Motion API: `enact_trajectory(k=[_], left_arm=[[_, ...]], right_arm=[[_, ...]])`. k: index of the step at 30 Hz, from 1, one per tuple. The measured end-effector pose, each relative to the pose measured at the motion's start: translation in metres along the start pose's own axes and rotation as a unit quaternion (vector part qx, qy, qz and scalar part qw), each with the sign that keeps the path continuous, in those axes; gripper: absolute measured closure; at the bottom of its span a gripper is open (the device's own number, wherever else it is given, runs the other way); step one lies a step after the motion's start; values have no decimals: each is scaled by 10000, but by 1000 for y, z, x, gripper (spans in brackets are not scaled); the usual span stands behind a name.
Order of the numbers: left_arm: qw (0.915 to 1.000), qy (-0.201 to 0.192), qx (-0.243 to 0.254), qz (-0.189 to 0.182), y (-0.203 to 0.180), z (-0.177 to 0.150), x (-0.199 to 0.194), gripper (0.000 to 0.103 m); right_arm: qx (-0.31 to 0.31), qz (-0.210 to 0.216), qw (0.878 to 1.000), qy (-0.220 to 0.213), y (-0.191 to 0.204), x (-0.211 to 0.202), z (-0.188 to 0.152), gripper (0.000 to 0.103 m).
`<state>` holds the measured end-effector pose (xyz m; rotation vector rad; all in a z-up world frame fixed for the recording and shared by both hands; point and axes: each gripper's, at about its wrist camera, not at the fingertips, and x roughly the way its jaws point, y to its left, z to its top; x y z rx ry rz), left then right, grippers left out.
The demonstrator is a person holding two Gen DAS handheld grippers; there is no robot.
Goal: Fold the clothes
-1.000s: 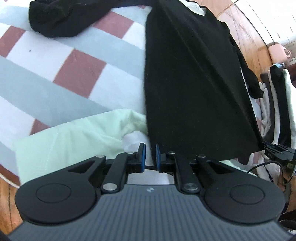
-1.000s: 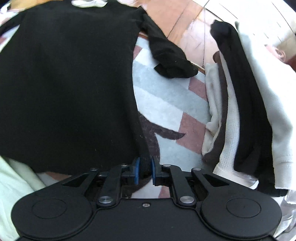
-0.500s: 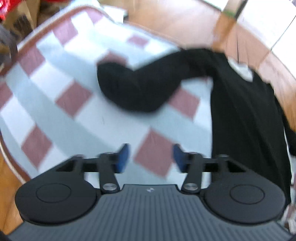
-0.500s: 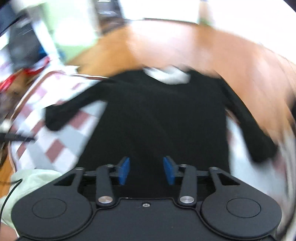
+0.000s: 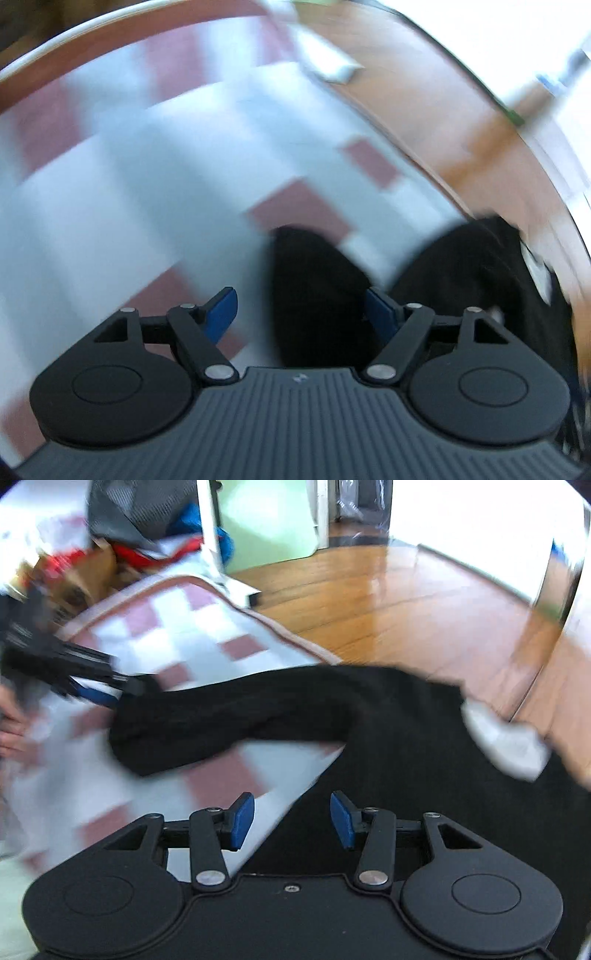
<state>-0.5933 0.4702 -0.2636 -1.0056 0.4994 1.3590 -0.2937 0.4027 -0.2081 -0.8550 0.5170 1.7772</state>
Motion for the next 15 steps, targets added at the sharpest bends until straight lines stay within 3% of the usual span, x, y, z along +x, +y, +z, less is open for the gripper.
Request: enact_trajectory(k=[1,3,6,7,10,12,15], left_arm=[[9992,-72,356,150,-9,3,3,99],[9956,-164,839,384,-23,8,7,100],[9881,-751,1039,851,-28,20,-9,100],[9857,-1008,845,1055,-23,27,-21,100],[9743,-1656,-16,1525,7,47,-60,100],[9711,-1716,-293,1634,25,51,-70,100],[9759,-1264,-521,1700,40,39,-62,100]], right_arm=[[-197,-210,9996,-38,2,13,8,51],[-545,-578,9968,-94,7,38,24,48],[-760,-883,9932,-39,12,72,40,44],[-851,-1055,9907,-117,13,77,41,46],[-582,-1157,9911,-307,5,76,43,103],[-71,-1040,9934,-485,-7,66,38,103],[168,-997,9936,-507,-16,58,25,103]])
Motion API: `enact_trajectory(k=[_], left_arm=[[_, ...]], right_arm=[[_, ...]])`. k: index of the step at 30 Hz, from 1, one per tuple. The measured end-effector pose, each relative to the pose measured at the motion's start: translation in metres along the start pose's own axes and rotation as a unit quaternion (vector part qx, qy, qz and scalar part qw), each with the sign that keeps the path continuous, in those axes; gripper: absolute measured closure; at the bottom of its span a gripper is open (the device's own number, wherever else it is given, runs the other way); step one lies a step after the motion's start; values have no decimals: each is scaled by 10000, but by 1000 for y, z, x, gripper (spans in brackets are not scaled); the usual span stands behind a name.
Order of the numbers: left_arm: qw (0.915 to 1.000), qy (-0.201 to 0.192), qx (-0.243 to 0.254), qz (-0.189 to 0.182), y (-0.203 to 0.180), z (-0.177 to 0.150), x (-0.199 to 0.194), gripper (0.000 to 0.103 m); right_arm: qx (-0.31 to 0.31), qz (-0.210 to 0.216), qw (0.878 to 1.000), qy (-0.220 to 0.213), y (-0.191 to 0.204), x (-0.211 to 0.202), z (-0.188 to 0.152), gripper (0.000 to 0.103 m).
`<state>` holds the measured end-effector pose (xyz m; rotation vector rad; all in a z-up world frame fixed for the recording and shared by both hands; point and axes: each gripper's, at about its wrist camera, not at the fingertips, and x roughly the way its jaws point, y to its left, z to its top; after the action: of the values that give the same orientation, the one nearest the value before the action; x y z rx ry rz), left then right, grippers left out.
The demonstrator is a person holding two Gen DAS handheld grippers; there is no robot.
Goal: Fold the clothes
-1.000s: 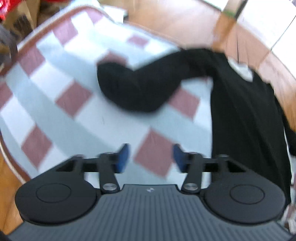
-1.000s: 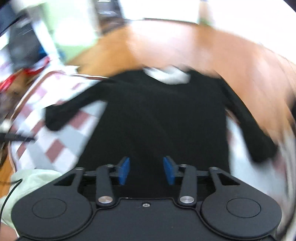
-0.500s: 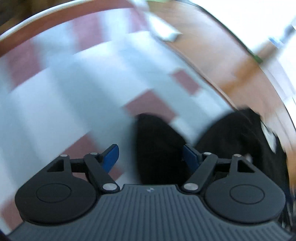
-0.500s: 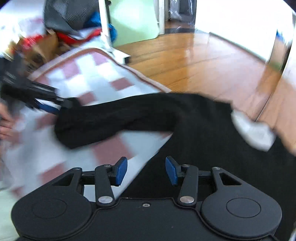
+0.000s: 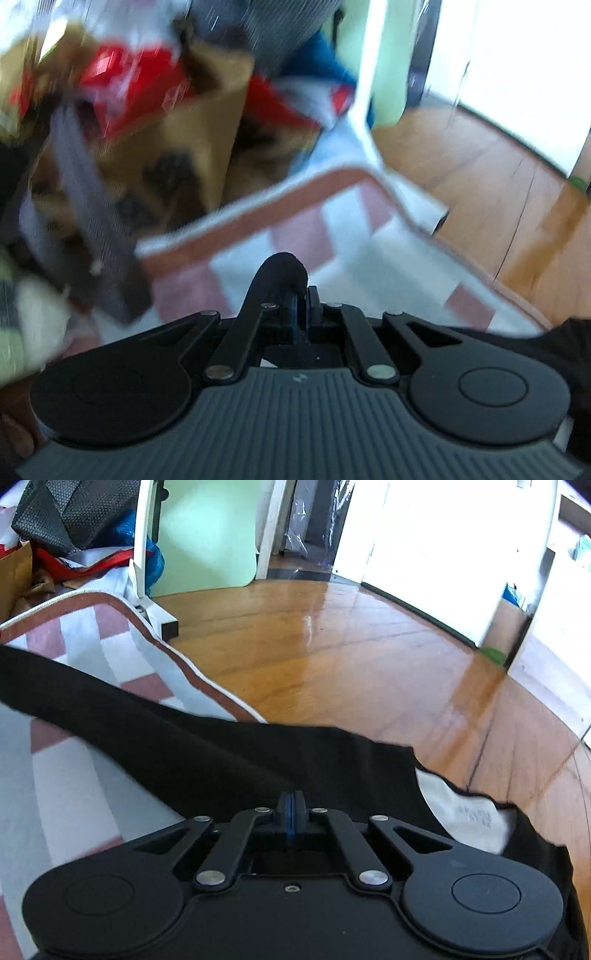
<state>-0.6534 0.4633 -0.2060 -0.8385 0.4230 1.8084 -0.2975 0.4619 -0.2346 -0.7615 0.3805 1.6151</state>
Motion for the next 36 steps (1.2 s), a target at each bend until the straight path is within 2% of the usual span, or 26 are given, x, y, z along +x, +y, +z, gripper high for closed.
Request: enact_trajectory(k=[4,5,8,9,10,12,14,15,16,17,18,19,20,22,23,24,25,26,28,29,31,35,36], left_arm=[[9974,668,-129,246,9,-35,24,92],[9962,756,-315,282,15,-43,27,85],[9929,760,-906,97,37,-59,22,72],[9923,724,-1005,29,42,-62,19,69],[9927,699,-988,2,43,-63,17,62],[9940,667,-867,-28,45,-65,15,56],[9952,633,-736,-82,46,-66,14,54],[9955,603,-718,-89,46,-65,15,54],[9958,571,-711,-83,46,-63,16,54],[9964,530,-654,-125,45,-61,19,66],[9971,613,-400,-202,39,-59,23,89],[9967,752,-66,-285,31,-56,27,101],[9961,787,318,-224,19,-55,27,101],[9941,673,830,-178,0,-52,22,101],[9924,606,1057,-173,-9,-50,20,101],[9926,523,1083,-158,-13,-42,18,101],[9938,432,1017,-138,-13,-32,16,101],[9964,334,778,-95,-8,-19,14,101],[9998,133,142,10,10,7,12,100],[9999,88,62,122,12,14,11,99],[9991,46,120,402,12,24,12,98],[9942,31,355,1019,5,31,16,83],[9938,42,347,1051,5,29,17,81]], right_arm=[[107,72,9994,320,-13,5,-24,103],[143,42,9989,435,-16,6,-29,103],[404,94,9971,641,-31,-1,-40,100],[521,213,9965,622,-35,-6,-42,98],[633,337,9957,593,-39,-9,-43,96],[814,649,9934,491,-45,-15,-43,89],[922,831,9914,414,-48,-15,-41,70],[941,881,9910,374,-47,-15,-40,67],[904,905,9912,339,-45,-13,-37,58],[838,915,9918,322,-42,-10,-34,52],[752,928,9923,319,-38,-7,-31,50],[658,949,9928,328,-33,-4,-28,48],[530,996,9929,377,-28,1,-25,47],[29,1078,9924,591,-12,17,-21,50],[-267,911,9931,683,-5,26,-21,60],[-402,742,9942,661,-2,31,-21,61],[-332,786,9946,585,-4,32,-19,87],[-219,869,9946,532,-7,32,-17,96],[13,1046,9937,392,-13,28,-17,96],[-90,1028,9941,326,-12,26,-20,96],[-298,939,9945,344,-7,28,-28,97],[-290,868,9953,317,-4,28,-32,96],[-301,872,9953,301,-4,28,-33,96]])
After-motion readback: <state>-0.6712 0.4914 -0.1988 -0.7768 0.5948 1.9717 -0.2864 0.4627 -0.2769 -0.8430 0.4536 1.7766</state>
